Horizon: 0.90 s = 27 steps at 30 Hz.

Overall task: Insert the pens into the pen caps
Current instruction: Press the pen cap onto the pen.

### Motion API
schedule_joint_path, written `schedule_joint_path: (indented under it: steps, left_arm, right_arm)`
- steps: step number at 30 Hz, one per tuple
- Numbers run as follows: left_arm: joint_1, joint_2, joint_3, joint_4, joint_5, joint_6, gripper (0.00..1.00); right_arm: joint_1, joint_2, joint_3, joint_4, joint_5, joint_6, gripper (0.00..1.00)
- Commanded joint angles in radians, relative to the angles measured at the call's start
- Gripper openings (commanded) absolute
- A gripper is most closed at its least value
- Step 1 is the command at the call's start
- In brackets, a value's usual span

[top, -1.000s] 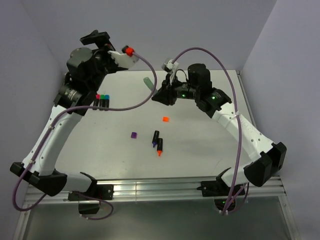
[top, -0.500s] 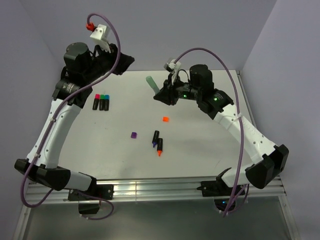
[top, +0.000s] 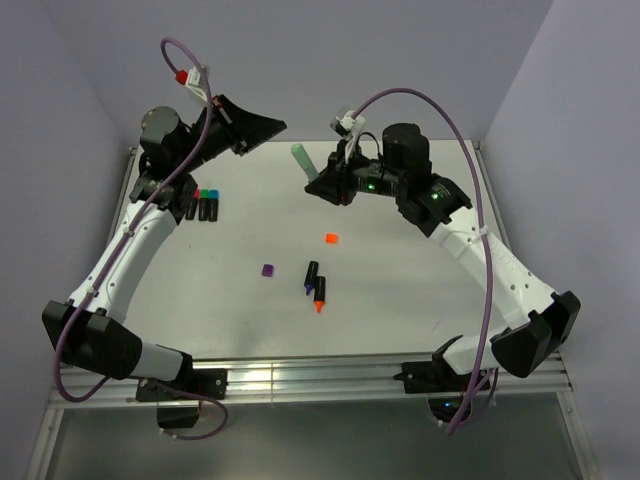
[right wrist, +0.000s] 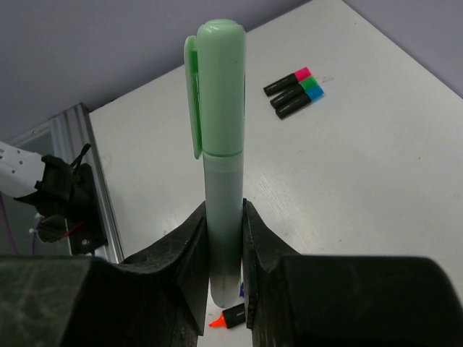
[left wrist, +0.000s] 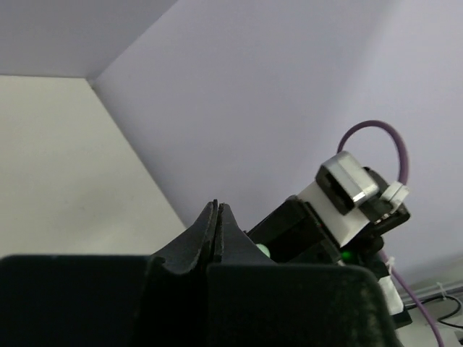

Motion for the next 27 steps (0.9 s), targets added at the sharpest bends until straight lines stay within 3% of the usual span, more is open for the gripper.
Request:
schedule_joint_path:
  steps: [1,8,15,20,27]
  left_arm:
    - [-0.003,-0.006,0.014,0.154,0.024,-0.109,0.0]
    - [-0.022,-0.002,0.06,0.047,-0.027,-0.033,0.0]
    - [-0.085,0.003,0.155,-0.227,-0.26,0.203,0.0]
    - [-0.137,0.011,0.192,-0.258,-0.349,0.251,0.0]
    - [-0.164,0.015,0.181,-0.263,-0.358,0.245,0.0]
  right_arm:
    - [0.031,0.007,0.025,0.032,-0.002,0.03,0.0]
    - [0.076,0.051,0.085,0.02,0.048,0.04,0.0]
    - [0.1,0.079,0.114,0.018,0.127,0.076,0.0]
    - [0.105,0.097,0.127,0.009,0.134,0.083,0.0]
    - [0.105,0.09,0.125,0.008,0.165,0.08,0.0]
